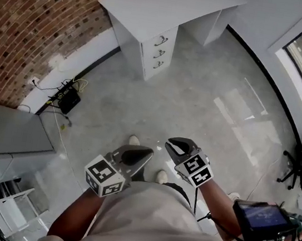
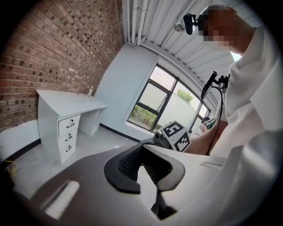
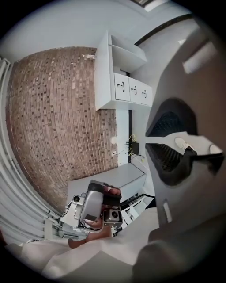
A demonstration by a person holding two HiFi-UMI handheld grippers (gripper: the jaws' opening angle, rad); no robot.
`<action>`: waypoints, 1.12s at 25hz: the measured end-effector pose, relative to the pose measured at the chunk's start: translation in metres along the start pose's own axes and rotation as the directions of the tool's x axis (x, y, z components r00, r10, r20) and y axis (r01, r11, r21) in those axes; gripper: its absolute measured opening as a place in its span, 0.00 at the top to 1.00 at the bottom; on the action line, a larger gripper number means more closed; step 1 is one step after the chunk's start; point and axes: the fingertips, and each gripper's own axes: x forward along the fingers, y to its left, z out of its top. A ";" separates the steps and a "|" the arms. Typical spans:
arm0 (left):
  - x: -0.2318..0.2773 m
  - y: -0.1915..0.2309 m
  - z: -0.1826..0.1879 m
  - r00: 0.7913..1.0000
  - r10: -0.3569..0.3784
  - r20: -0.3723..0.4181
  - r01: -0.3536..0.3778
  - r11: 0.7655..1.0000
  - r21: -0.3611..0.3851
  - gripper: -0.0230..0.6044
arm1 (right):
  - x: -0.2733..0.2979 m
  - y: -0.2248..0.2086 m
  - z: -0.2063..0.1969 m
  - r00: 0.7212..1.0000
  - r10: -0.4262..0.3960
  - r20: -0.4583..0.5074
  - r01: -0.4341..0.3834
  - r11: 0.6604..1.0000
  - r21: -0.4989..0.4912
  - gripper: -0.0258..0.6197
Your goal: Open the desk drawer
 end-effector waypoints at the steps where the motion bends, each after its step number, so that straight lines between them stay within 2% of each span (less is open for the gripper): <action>1: 0.000 0.018 0.008 1.000 -0.012 -0.005 0.012 1.000 -0.005 0.95 | 0.013 -0.011 0.010 1.000 -0.007 -0.003 0.007 1.000 0.026 0.91; 4: 0.003 0.070 0.033 0.998 -0.058 -0.026 0.058 0.998 0.005 0.95 | 0.055 -0.056 0.034 0.999 -0.040 0.001 0.039 0.988 0.152 0.91; 6: 0.005 0.103 0.044 0.994 -0.097 -0.052 0.098 0.995 0.019 0.92 | 0.087 -0.090 0.043 0.997 -0.073 0.006 0.069 0.964 0.256 0.91; 10: 0.013 0.172 0.057 0.987 -0.130 -0.100 0.131 0.991 0.006 0.91 | 0.157 -0.155 0.048 0.991 -0.131 -0.002 0.120 0.899 0.421 0.91; 14: 0.047 0.223 0.060 0.984 -0.136 -0.114 0.136 0.991 -0.004 0.91 | 0.222 -0.229 0.044 0.987 -0.155 0.037 0.108 0.824 0.557 0.91; 18: 0.090 0.274 0.053 0.980 -0.122 -0.156 0.126 0.992 0.012 0.91 | 0.306 -0.302 0.025 0.985 -0.138 0.105 0.028 0.725 0.689 0.91; 21: 0.132 0.315 0.051 0.983 -0.109 -0.151 0.111 0.994 0.004 0.91 | 0.367 -0.365 0.012 0.981 -0.126 0.147 -0.031 0.647 0.762 0.91; 26: 0.189 0.380 0.035 0.973 -0.142 -0.180 0.135 0.990 -0.051 0.91 | 0.472 -0.441 -0.021 0.969 -0.117 0.216 -0.143 0.446 0.884 0.91; 28: 0.210 0.408 0.026 0.975 -0.135 -0.174 0.128 0.990 -0.055 0.91 | 0.511 -0.471 -0.036 0.962 -0.138 0.236 -0.167 0.389 0.906 0.91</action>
